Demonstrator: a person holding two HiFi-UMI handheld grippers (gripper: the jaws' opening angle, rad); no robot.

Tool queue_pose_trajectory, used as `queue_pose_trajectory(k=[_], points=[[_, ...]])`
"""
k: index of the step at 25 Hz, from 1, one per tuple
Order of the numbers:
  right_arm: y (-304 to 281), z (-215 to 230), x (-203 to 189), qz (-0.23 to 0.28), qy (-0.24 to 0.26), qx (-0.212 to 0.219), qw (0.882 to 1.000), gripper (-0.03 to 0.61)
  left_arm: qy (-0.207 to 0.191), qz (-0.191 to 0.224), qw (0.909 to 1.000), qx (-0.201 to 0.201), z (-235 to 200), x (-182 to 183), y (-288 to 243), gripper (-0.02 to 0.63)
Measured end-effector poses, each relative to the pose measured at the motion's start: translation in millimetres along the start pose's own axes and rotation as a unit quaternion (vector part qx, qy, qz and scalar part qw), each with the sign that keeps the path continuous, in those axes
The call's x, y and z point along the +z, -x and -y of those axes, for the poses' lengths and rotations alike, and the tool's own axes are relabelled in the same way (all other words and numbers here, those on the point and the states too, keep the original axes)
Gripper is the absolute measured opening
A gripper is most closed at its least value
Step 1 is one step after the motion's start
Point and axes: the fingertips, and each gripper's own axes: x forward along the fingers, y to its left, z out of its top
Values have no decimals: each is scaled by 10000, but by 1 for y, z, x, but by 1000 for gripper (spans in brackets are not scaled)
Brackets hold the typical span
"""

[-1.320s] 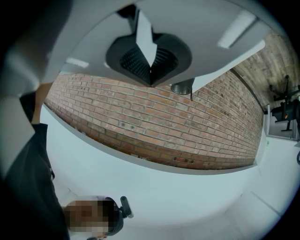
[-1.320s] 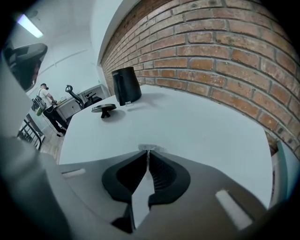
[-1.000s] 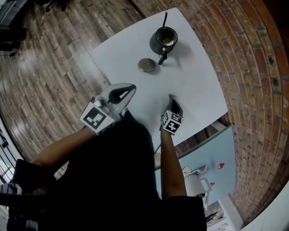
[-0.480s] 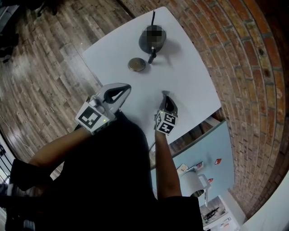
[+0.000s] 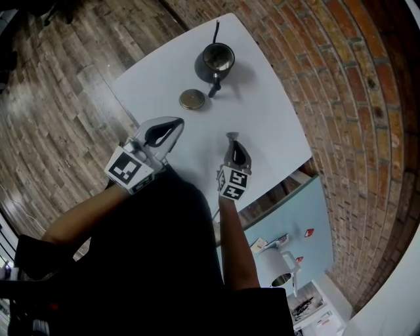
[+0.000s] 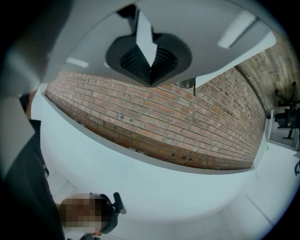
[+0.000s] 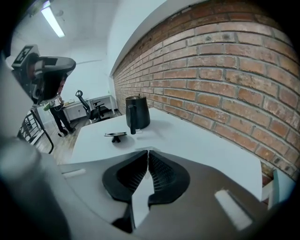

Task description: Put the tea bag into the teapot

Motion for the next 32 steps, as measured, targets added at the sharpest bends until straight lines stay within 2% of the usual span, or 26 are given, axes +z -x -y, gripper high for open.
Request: queue_pose_trajectory(k=[4, 12, 22, 32], points=[[-4, -4, 13, 144, -29, -75, 9999, 11, -17, 0, 10000, 66, -14, 2, 3, 0], [-4, -3, 36, 277, -235, -395, 9986, 9, 45, 65, 9998, -162, -30, 14, -2, 0], [-11, 10, 74, 482, -403, -820, 9946, 9, 114, -43, 9995, -283, -61, 19, -3, 0], [-20, -6, 98, 610, -547, -959, 9920, 9, 25, -121, 9992, -371, -88, 23, -4, 0]])
